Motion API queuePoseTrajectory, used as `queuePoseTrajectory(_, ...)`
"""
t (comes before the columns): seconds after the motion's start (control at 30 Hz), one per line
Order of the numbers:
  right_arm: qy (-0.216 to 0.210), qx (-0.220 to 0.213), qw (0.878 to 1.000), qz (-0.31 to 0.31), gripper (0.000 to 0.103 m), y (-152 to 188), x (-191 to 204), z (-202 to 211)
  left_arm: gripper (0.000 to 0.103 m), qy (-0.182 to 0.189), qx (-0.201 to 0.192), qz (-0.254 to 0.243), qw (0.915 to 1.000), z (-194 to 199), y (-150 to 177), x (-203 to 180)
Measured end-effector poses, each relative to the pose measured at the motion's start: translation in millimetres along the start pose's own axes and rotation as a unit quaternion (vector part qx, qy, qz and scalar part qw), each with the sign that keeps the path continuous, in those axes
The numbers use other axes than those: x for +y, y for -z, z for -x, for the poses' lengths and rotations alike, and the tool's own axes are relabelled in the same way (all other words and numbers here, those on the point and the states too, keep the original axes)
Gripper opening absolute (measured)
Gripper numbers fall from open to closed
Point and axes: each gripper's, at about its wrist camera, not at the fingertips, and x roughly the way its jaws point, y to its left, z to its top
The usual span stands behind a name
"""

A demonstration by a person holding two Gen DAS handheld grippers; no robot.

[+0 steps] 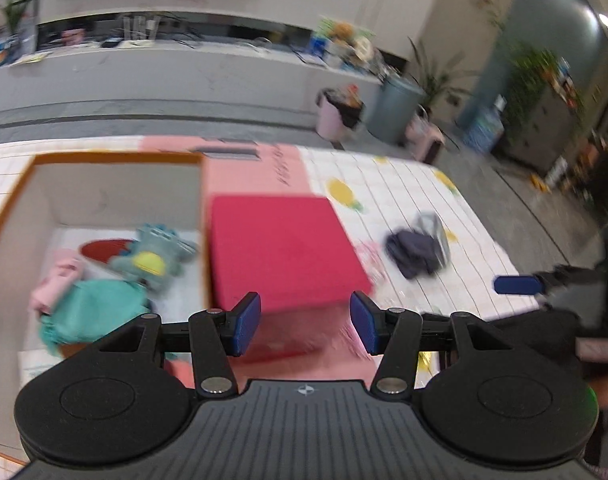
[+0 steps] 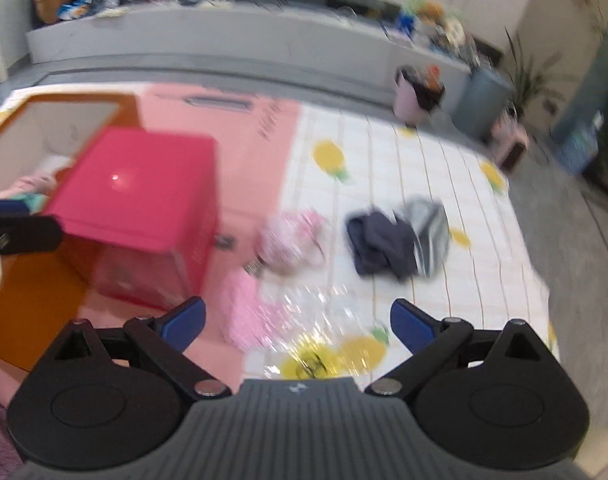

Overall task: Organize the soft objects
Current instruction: 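Move both tools away from the box toward the remaining items, then grasp the clear plastic bag with the right tool and lift it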

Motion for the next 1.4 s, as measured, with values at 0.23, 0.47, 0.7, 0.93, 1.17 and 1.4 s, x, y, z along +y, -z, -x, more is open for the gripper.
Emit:
queuePoseTrajectory(0.23, -0.041, 0.079, 0.993, -0.078, 0.097, 29, -31, -56, 0.061, 0.003, 0.038, -0.051, 0.9980, -25, 26, -33)
queuePoseTrajectory(0.47, -0.025, 0.111, 0.990, -0.087, 0.097, 37, -32, -96, 0.061, 0.002, 0.064, -0.085, 0.9943, -43, 50, -49)
queuePoseTrajectory(0.7, -0.017, 0.106, 0.992, -0.073, 0.091, 36, -25, -108, 0.061, -0.006, 0.086, -0.095, 0.9917, -54, 60, -50)
queuePoseTrajectory(0.93, -0.030, 0.095, 0.991, -0.085, 0.073, 37, -31, -103, 0.061, -0.003, 0.097, -0.094, 0.9908, -55, 63, -48)
queuePoseTrajectory(1.17, -0.023, 0.086, 0.992, -0.093, 0.044, 39, -40, -99, 0.061, -0.008, 0.098, -0.093, 0.9908, -55, 63, -47)
queuePoseTrajectory(1.4, -0.018, 0.084, 0.992, -0.096, 0.012, 42, -47, -96, 0.061, -0.007, 0.092, -0.100, 0.9907, -54, 65, -50)
